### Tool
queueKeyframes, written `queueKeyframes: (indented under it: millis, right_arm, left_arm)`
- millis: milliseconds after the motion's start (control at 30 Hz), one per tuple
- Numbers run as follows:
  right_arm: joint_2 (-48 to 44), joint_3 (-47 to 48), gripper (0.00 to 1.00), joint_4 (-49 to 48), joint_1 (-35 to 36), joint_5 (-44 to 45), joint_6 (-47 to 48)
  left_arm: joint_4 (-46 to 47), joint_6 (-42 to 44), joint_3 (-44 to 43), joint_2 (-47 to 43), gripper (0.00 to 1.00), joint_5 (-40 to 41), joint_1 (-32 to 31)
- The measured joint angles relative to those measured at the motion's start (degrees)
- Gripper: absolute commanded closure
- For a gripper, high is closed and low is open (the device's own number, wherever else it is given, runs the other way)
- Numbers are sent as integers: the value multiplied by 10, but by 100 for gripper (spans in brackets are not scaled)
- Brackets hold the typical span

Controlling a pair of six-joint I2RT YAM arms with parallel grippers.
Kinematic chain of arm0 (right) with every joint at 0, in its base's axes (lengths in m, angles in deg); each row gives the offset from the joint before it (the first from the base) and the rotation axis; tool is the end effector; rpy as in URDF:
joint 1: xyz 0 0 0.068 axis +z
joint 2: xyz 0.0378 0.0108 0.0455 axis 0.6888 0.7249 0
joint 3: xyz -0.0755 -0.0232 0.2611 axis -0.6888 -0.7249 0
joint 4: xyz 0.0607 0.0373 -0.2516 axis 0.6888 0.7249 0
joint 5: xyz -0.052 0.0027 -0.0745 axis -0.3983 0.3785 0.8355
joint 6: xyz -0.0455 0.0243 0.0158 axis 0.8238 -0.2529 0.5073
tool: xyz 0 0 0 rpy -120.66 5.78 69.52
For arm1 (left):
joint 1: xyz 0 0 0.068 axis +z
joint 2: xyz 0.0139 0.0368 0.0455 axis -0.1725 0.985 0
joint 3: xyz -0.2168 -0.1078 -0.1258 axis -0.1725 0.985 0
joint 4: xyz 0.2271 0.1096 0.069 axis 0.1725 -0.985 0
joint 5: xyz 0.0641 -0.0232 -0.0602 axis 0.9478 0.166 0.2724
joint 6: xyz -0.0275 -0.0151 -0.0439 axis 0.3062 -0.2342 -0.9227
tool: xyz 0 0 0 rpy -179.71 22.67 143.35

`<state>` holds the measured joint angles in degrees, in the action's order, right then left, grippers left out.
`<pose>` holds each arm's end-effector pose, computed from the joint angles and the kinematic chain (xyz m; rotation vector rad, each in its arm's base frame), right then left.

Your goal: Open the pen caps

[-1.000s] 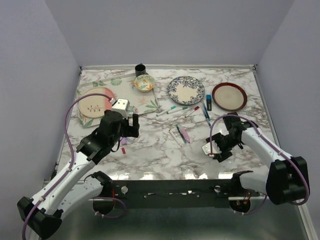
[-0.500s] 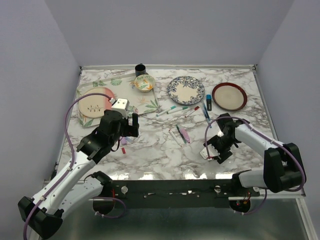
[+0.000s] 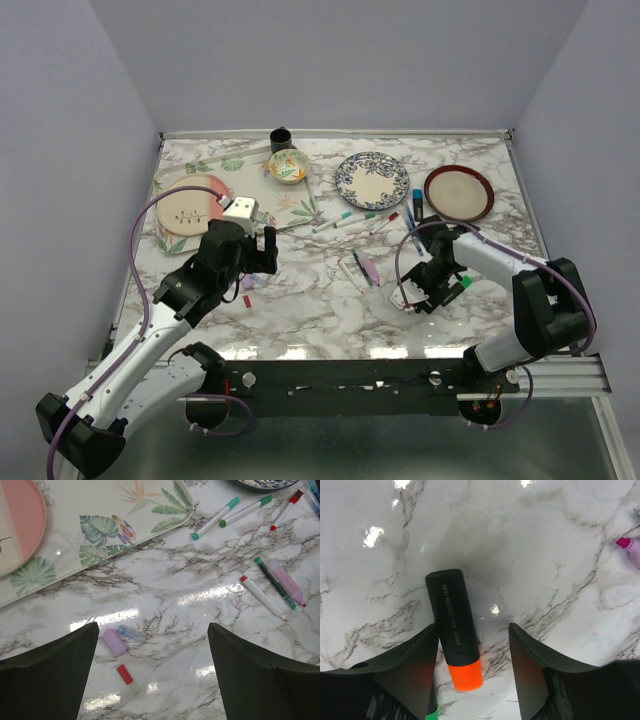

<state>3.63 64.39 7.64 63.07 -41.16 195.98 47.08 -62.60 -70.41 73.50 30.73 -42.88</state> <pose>0.2032 0.0841 0.1621 -2.6727 1.1788 0.3922 0.1501 -0.0869 0.3015 0.1179 2.0893 -0.2831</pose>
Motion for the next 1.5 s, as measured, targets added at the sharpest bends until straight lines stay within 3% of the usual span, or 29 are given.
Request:
queueKeyframes:
  millis: [367, 667, 733, 1033, 1367, 1500]
  right_arm:
    - [42, 38, 58, -9, 46, 28, 0]
    - [54, 46, 92, -33, 85, 60, -97]
    - [54, 46, 99, -45, 91, 66, -138]
    - [3, 42, 99, -165, 97, 42, -391]
    - [-127, 95, 100, -205, 93, -88, -722]
    - [-161, 89, 99, -269, 51, -155, -879]
  left_arm:
    - [0, 0, 0, 0, 1, 0, 3]
    - [0, 0, 0, 0, 1, 0, 4]
    - [0, 0, 0, 0, 1, 0, 4]
    - [9, 3, 1, -8, 1, -26, 7]
    - [59, -9, 26, -50, 1, -138, 7]
    - [100, -52, 41, -56, 1, -176, 6]
